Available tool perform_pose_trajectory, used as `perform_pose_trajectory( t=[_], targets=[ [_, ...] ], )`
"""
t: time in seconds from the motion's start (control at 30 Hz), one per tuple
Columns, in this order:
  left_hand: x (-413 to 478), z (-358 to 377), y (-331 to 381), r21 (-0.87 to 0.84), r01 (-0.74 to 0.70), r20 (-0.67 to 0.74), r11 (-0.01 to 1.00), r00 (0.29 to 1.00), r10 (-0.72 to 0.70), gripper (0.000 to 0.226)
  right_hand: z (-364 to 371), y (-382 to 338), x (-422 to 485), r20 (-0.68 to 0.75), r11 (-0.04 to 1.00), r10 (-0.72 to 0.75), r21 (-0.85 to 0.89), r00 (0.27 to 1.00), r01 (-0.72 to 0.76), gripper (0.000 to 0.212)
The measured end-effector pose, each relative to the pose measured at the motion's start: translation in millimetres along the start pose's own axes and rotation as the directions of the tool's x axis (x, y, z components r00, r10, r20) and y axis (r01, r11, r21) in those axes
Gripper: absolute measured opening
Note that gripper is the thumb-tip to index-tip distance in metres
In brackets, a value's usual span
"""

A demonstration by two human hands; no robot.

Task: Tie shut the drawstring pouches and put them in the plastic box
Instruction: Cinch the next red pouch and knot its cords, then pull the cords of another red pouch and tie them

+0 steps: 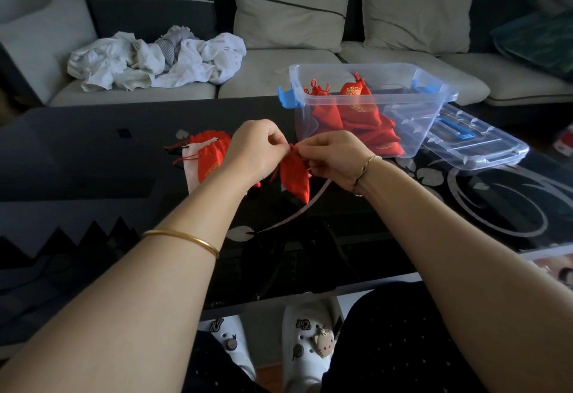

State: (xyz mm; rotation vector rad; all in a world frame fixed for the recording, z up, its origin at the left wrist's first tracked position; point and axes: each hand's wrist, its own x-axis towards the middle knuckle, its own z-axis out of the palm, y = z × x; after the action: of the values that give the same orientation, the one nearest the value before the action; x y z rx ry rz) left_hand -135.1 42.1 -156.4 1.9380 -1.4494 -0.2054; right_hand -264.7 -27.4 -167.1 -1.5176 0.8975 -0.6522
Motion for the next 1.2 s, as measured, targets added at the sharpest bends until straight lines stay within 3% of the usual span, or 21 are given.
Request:
perform_pose_trajectory(
  t=[0.07,0.2,0.33,0.4,0.5,0.57,0.67,0.77,0.9,1.07,1.13,1.2],
  targets=[
    [1.1,-3.0,-1.6,-0.018,0.051,0.021,0.999,0.999,-0.05,0.01,-7.8,5.9,6.1,-0.098,0.973,-0.1,-0.218,0.99,0.076,0.018],
    [1.7,-0.8,3.6,-0.019,0.111,0.108,0.994,0.988,-0.108,0.012,-9.6,11.8,9.8,-0.165,0.892,-0.218,-0.434,0.962,0.128,0.016],
    [8.1,-0.7,4.2,-0.251,0.33,0.2,0.91,0.937,-0.285,0.015,-6.9,15.8,5.6,-0.032,0.964,-0.081,-0.257,0.996,0.07,0.016],
    [10.7,-1.4,4.3,-0.362,0.395,0.219,0.845,0.917,-0.335,0.015,-7.2,20.6,3.7,0.028,0.95,-0.049,-0.307,0.998,0.055,0.036],
    [13.7,-0.8,7.1,-0.478,0.427,0.254,0.767,0.904,-0.345,0.022,-3.4,22.3,-1.0,0.003,0.919,-0.101,-0.383,0.995,0.095,0.057],
    [15.5,-0.4,10.3,-0.546,0.442,0.29,0.712,0.897,-0.335,0.022,-3.6,21.9,-0.4,-0.06,0.909,-0.173,-0.395,0.983,0.136,0.054],
    [18.5,-1.4,15.6,-0.598,0.445,0.314,0.666,0.895,-0.316,0.019,-8.3,19.0,1.4,-0.144,0.854,-0.297,-0.483,0.944,0.195,0.033],
    [20.9,-1.0,17.3,-0.614,0.428,0.301,0.664,0.904,-0.304,0.016,-17.3,11.4,-0.3,-0.157,0.772,-0.366,-0.602,0.917,0.205,0.017],
    [29.8,-1.5,13.0,-0.599,0.424,0.223,0.68,0.903,-0.366,0.011,-32.1,-15.7,0.1,-0.166,0.719,-0.381,-0.672,0.909,0.179,0.019],
    [36.3,4.7,5.9,-0.53,0.486,0.159,0.695,0.862,-0.482,0.008,-60.7,-73.5,44.5,-0.345,0.716,-0.468,-0.688,0.814,0.12,0.022],
    [40.1,9.1,0.7,-0.51,0.46,0.126,0.727,0.876,-0.466,0.013,-72.1,-89.0,73.8,-0.418,0.743,-0.428,-0.668,0.802,0.048,0.024],
    [41.6,13.4,-6.8,-0.447,0.432,0.078,0.783,0.891,-0.447,0.018,-77.7,-90.5,97.8,-0.437,0.764,-0.32,-0.643,0.841,-0.043,0.027]
  ],
)
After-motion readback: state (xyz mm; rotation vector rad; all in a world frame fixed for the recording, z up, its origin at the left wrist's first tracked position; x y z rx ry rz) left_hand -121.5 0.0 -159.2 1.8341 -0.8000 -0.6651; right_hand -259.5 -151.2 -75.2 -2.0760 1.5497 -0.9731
